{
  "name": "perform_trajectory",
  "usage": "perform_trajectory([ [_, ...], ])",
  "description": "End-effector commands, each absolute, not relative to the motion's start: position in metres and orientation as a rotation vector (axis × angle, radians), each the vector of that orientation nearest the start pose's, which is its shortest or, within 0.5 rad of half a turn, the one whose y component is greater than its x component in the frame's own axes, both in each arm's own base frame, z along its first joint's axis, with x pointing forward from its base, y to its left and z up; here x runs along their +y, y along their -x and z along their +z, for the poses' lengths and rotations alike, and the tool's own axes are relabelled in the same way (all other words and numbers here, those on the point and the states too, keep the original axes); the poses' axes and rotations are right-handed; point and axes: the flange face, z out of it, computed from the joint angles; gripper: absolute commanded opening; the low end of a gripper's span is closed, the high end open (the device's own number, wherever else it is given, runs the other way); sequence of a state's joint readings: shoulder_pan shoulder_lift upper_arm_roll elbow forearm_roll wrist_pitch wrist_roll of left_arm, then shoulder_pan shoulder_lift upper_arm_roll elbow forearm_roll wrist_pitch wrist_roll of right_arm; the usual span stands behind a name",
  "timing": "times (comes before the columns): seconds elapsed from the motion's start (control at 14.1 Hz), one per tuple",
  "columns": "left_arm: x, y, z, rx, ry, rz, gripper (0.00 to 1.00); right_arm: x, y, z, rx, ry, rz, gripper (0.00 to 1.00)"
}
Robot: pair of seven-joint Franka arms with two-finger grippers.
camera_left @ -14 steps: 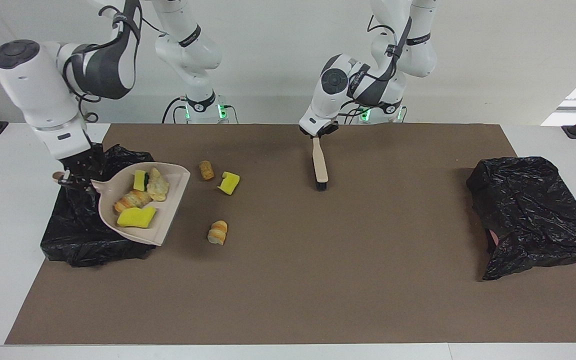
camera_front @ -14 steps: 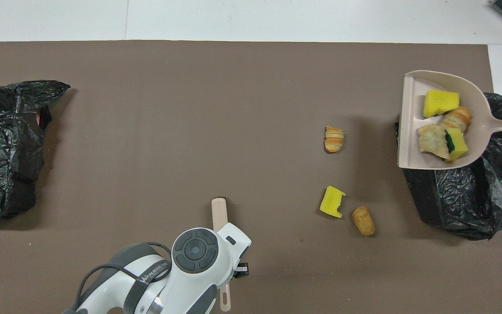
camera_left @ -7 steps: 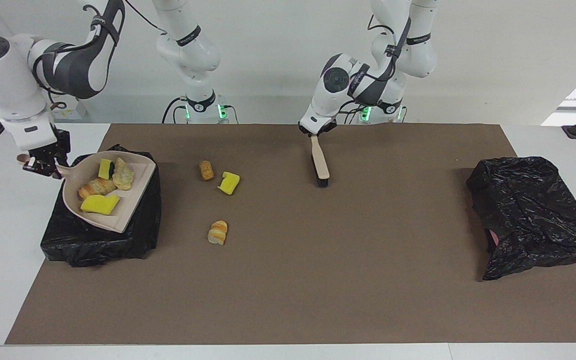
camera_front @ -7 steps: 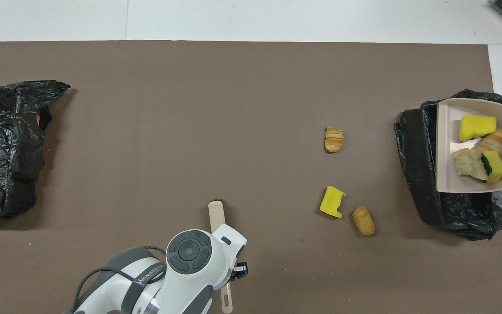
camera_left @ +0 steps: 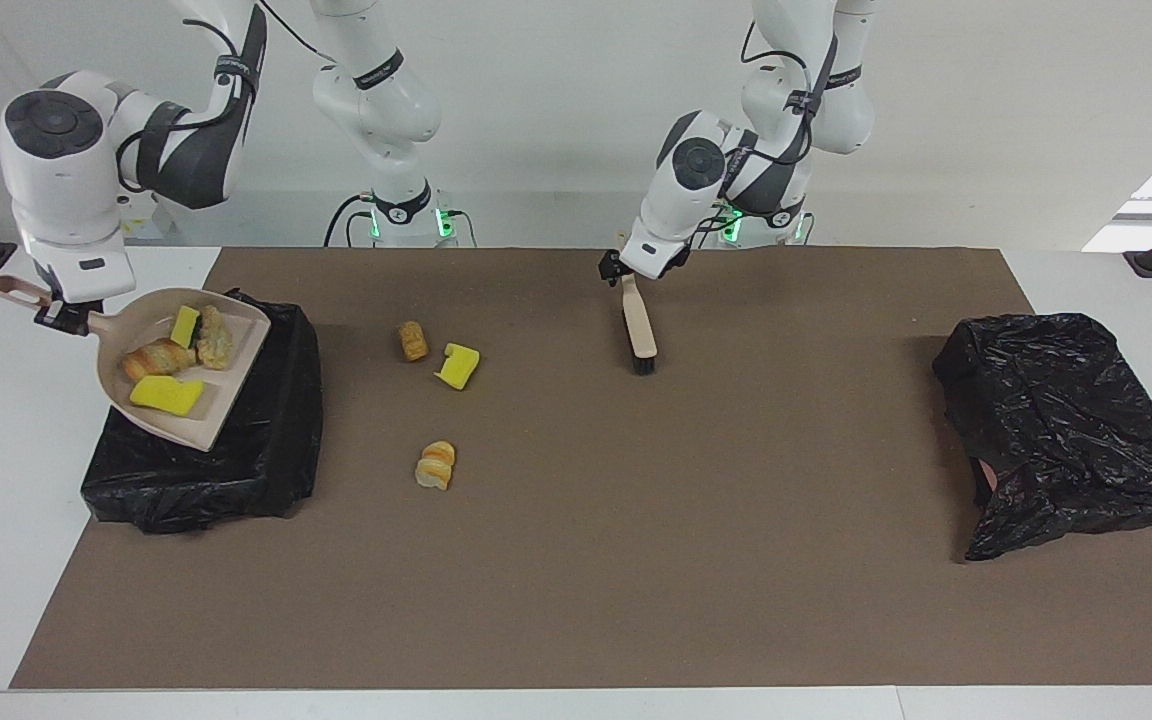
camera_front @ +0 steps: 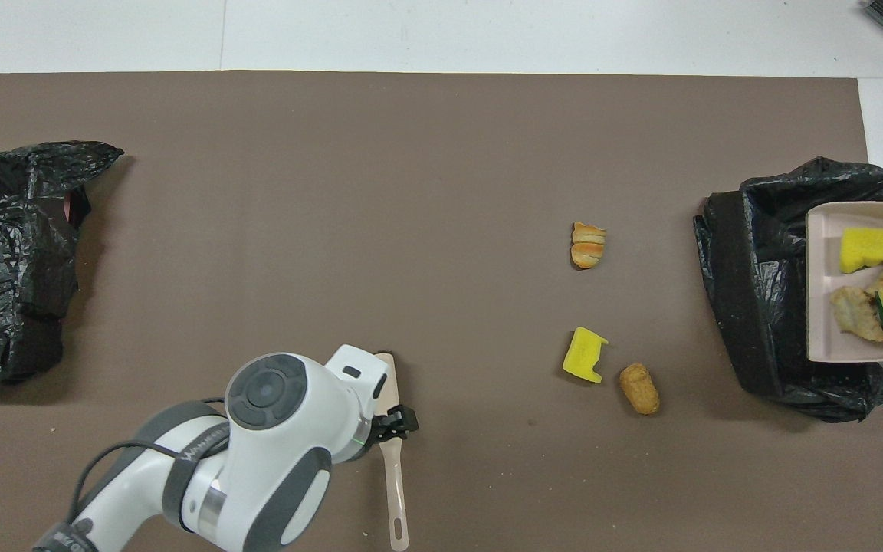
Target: Sweep and dump trash in bin
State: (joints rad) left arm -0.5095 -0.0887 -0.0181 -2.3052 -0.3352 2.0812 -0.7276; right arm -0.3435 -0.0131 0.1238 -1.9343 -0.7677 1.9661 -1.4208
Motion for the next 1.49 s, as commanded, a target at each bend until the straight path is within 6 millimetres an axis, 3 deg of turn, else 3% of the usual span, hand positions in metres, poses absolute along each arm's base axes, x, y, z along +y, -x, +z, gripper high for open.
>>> perform_trajectory([
  [0.0,-0.221,-0.453,0.394,-0.574,3.180,0.373,1.00,-0.152,-0.522,0.513,1.693,-1.777,-0.714,0.00],
  [0.5,-0.105,-0.532,0.459,-0.190,3.233,0.089,1.00,-0.156,-0.516,0.533,1.639,-1.622,-0.847,0.00],
  [0.57,-0.086,-0.539,0.465,-0.165,3.227,0.047,1.00,-0.143,-0.520,0.539,1.646,-1.597,-0.832,0.00],
  [0.78,-0.057,-0.553,0.495,-0.051,3.183,-0.073,1.00,-0.111,-0.535,0.559,1.639,-1.566,-0.789,0.00],
  [0.92,-0.034,-0.562,0.511,-0.105,3.178,-0.107,1.00,-0.096,-0.548,0.560,1.528,-1.748,-0.630,0.00],
  [1.07,-0.022,-0.564,0.533,-0.080,3.153,-0.101,1.00,-0.086,-0.558,0.555,1.546,-1.853,-0.538,0.00],
  [1.21,-0.020,-0.562,0.556,-0.071,3.138,-0.068,1.00,-0.047,-0.576,0.561,1.587,-1.957,-0.395,0.00],
  [1.42,-0.018,-0.559,0.597,-0.027,3.115,-0.059,1.00,0.016,-0.600,0.545,1.348,-2.212,-0.229,0.00],
])
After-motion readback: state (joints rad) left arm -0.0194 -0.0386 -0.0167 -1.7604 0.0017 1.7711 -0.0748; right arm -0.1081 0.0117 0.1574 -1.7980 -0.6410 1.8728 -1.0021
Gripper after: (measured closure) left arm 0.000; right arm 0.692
